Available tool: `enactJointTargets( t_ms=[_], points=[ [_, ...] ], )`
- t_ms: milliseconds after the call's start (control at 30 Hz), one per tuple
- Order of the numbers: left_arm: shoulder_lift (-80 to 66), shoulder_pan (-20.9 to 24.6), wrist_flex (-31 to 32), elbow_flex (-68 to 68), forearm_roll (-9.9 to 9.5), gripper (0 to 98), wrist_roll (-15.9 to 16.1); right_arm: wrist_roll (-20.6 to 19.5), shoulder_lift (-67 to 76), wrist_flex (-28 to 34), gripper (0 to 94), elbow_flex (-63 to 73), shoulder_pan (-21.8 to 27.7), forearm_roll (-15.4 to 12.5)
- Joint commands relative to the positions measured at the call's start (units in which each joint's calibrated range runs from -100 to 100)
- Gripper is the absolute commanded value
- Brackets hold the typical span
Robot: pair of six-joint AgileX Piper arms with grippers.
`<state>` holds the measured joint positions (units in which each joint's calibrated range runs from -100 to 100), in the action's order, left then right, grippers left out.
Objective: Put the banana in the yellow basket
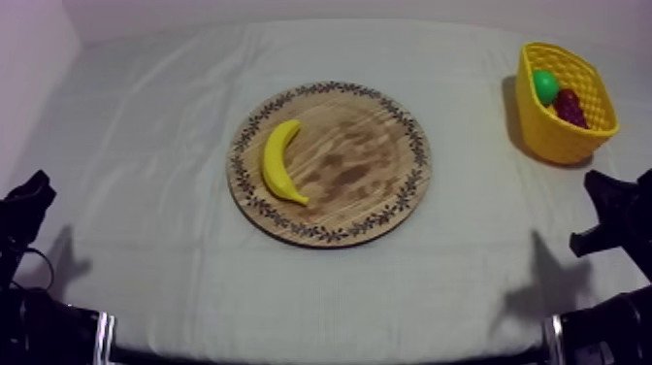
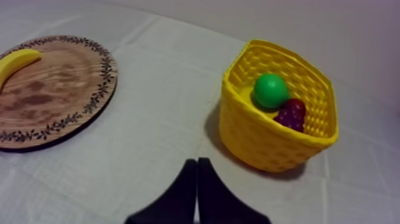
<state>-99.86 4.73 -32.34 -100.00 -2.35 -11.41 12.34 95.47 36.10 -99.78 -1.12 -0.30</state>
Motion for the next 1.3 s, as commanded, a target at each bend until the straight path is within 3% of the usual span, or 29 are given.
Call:
enactJointTargets(
  t_ms=[0,233,800,1267],
  points=[
    [0.0,0.0,0.0,0.0,-0.02,0.1,0.0,-1.0,-0.7,-0.6,0.3,0.5,-0.3,1.3],
    [0.0,0.0,0.0,0.0,-0.02,0.1,0.0,-3.7,-8.4,0.8,0.2,9.6,-0.8,2.6],
    [0.0,0.0,0.0,0.0,-0.02,0.1,0.0,-6.3,-47.2,15.8,0.2,57.5,-1.6,-3.3],
    [0.0,0.0,0.0,0.0,-0.02,0.1,0.0,-15.4,-74.9,38.0,0.2,92.6,-11.6,-2.7]
  ],
)
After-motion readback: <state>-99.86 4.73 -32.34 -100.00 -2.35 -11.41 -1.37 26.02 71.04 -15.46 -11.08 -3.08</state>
